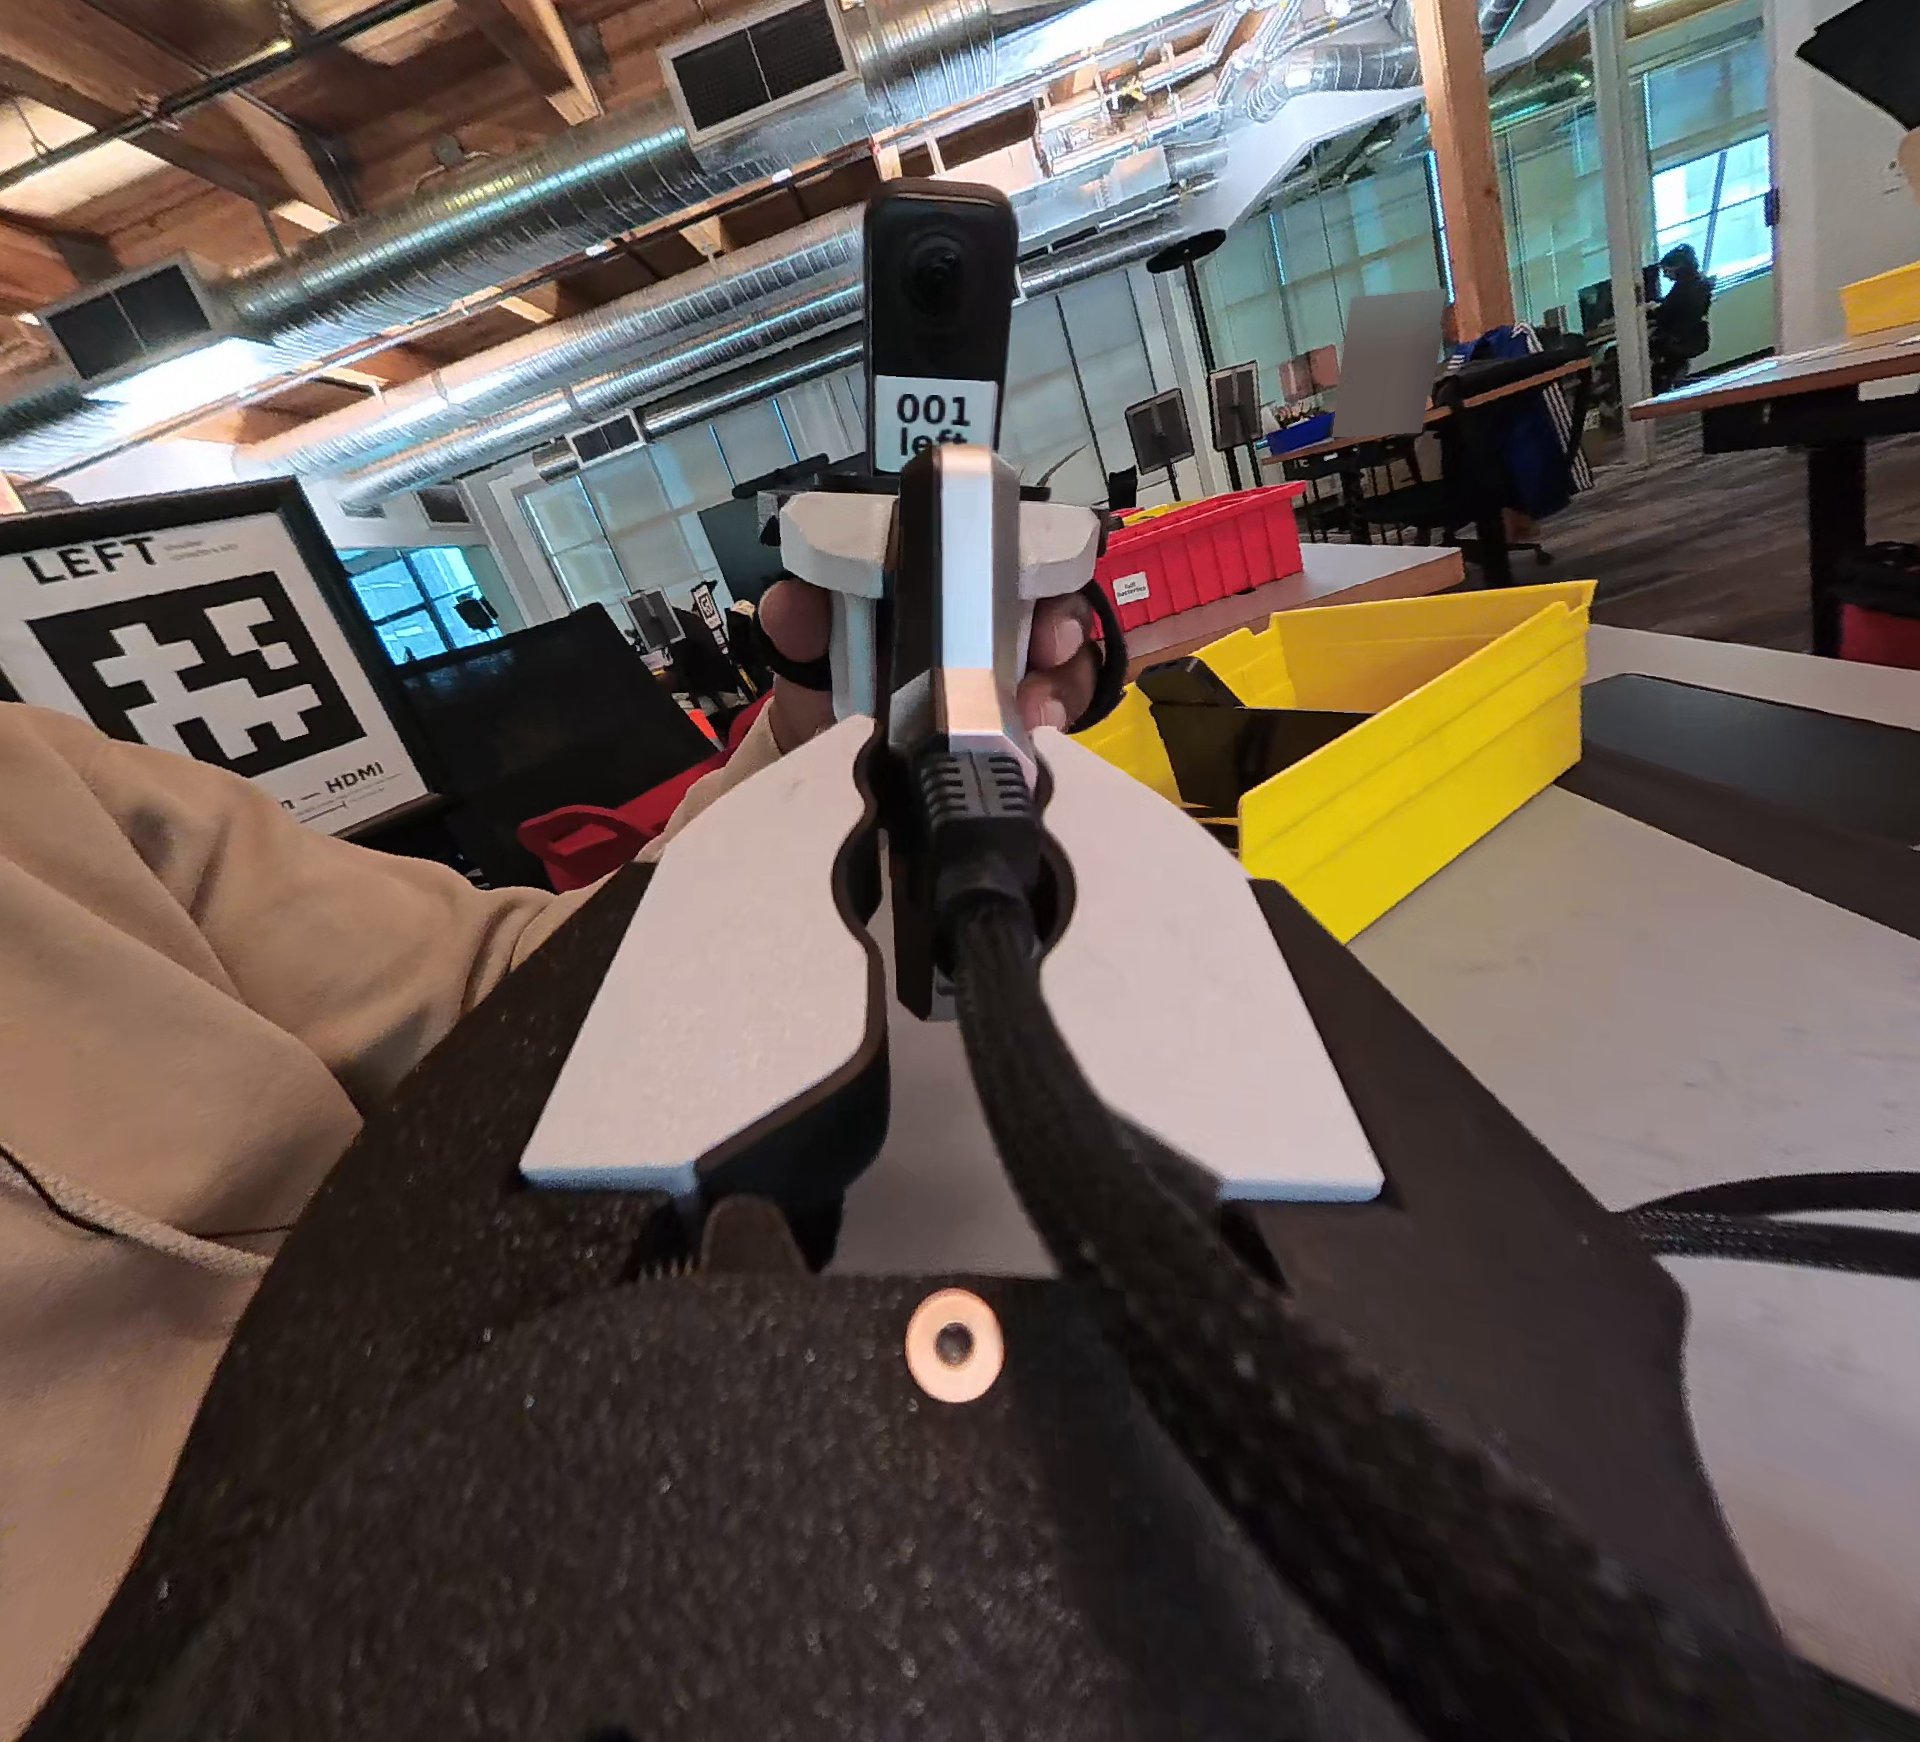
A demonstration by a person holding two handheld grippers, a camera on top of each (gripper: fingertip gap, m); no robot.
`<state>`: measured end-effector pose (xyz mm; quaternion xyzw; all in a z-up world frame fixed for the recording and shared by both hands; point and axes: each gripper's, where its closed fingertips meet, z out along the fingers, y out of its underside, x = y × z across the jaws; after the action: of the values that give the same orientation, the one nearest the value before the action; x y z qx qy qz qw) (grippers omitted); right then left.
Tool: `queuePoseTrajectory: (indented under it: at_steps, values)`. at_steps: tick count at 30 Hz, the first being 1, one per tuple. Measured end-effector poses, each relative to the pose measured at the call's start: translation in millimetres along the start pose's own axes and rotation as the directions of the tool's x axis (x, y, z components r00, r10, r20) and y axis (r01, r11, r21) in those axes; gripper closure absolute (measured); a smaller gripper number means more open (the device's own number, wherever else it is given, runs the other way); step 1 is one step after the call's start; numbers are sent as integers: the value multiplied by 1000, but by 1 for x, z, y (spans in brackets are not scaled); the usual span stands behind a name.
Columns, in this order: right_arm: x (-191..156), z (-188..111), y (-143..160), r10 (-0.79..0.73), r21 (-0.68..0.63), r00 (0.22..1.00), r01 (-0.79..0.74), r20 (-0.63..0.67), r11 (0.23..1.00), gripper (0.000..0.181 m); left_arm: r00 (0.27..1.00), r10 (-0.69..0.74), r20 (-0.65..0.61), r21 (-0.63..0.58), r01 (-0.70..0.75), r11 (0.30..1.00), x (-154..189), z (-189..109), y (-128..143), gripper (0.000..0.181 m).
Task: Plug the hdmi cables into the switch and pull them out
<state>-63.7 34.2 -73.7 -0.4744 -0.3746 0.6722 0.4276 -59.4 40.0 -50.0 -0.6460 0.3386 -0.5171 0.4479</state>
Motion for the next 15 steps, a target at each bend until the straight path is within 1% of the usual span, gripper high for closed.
queuePoseTrajectory:
  at_steps: [1, 4, 5, 6, 8, 10, 12, 15]
  values:
    - [-1, 0, -1, -6, 6, 1000, 6, 0, 1000, 159, 1000, 6, -2, 8, -6, 1000, 1, 0, -1, 161]
    - [-3, -1, -6, -7, 30, 1000, 7, 12, 1000, 159, 999, 37, 8, 56, -37, 998, 2, -7, -11, 149]
    - [-3, -2, -8, -5, 38, 1000, 5, 11, 999, 159, 999, 49, 21, 76, -51, 996, 2, -12, -16, 147]
    - [-3, -4, -11, -6, 44, 1000, 6, 8, 999, 159, 997, 62, 49, 92, -66, 994, 0, -19, -21, 146]
    - [-1, -7, -15, -10, 51, 1000, 10, -5, 999, 159, 982, 102, 160, 86, -117, 989, -10, -37, -28, 145]
    - [2, -10, -18, -14, 56, 1000, 15, -18, 998, 159, 933, 170, 317, 29, -188, 982, -26, -63, -33, 144]
    - [5, -14, -21, -17, 57, 999, 19, -29, 998, 159, 857, 230, 461, -55, -230, 971, -43, -96, -36, 145]
    - [10, -17, -21, -8, 49, 999, 10, -39, 999, 159, 751, 297, 590, -238, -190, 953, -67, -149, -32, 145]
